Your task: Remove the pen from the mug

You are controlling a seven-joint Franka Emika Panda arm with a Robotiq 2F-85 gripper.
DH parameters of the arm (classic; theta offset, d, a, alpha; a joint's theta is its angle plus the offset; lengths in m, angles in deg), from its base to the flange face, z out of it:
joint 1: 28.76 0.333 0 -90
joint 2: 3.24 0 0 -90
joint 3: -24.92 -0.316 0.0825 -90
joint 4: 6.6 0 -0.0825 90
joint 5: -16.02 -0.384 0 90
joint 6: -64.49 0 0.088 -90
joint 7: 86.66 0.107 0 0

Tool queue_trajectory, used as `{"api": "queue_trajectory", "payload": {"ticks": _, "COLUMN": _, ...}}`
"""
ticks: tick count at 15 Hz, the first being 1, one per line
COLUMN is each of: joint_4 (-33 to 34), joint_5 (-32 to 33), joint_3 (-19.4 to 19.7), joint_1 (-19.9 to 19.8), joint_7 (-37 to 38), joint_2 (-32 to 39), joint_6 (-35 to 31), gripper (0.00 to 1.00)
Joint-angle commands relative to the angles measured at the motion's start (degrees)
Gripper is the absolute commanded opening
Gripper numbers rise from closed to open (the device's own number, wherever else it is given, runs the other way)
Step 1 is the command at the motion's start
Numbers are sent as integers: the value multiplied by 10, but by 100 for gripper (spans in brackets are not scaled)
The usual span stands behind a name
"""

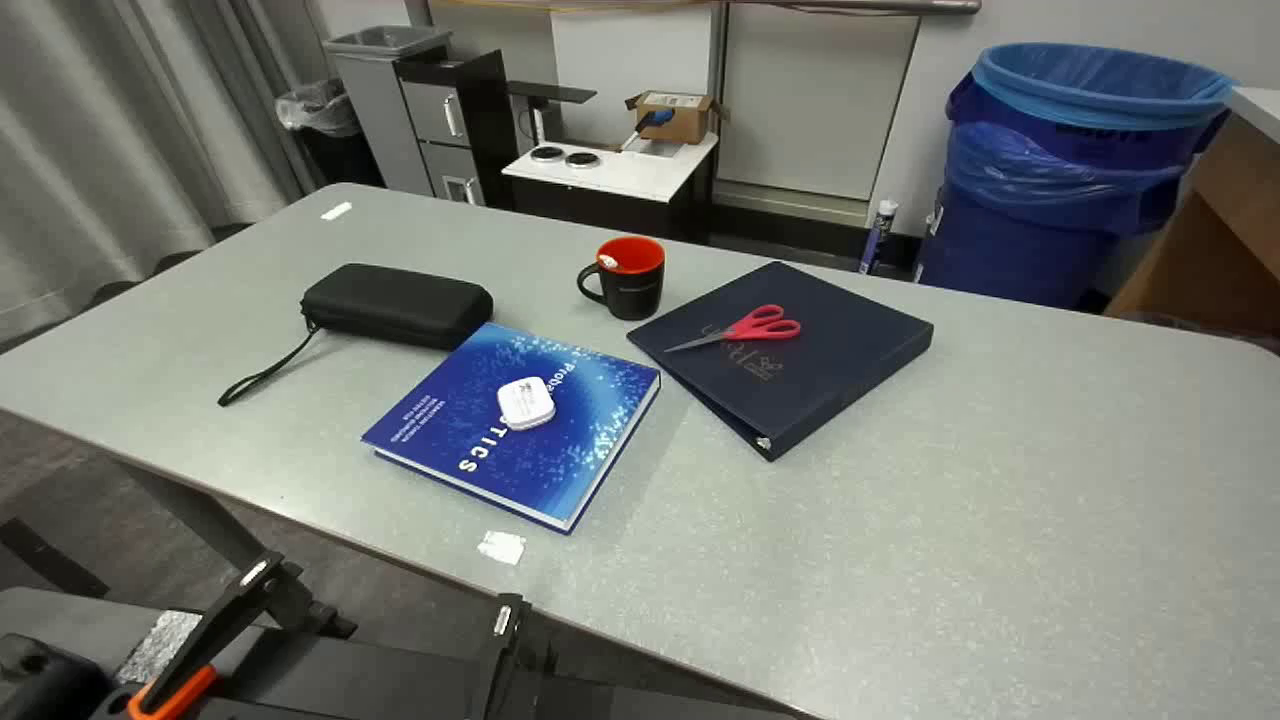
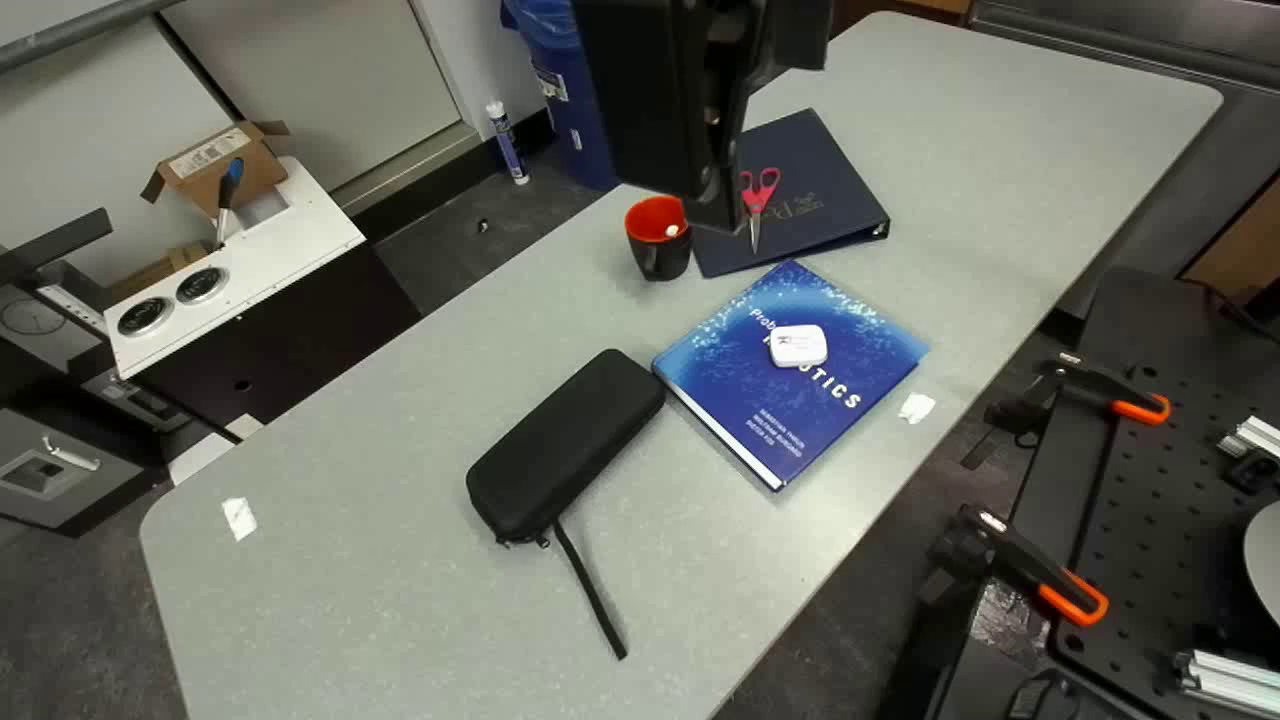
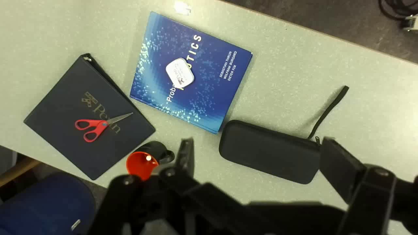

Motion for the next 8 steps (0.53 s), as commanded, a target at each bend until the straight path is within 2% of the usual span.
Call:
{"api": "queue_trajectory", "payload": {"ticks": 1, "joint_4": 1, "joint_5": 7, "joint_3": 16, "joint_1": 18, "joint_7": 6, "joint_2": 3, "joint_6": 2, "gripper": 100}}
{"api": "queue_trajectory", "payload": {"ticks": 4, "joint_4": 9, "joint_5": 18, "joint_3": 15, "joint_1": 18, "joint_7": 3, "joint_2": 12, "joint_6": -5, "gripper": 100}}
{"api": "queue_trajectory", "payload": {"ticks": 8, "joint_4": 27, "joint_5": 88, "joint_3": 41, "joint_1": -22, "joint_7": 13, "joint_2": 103, "joint_6": -65, "gripper": 100}}
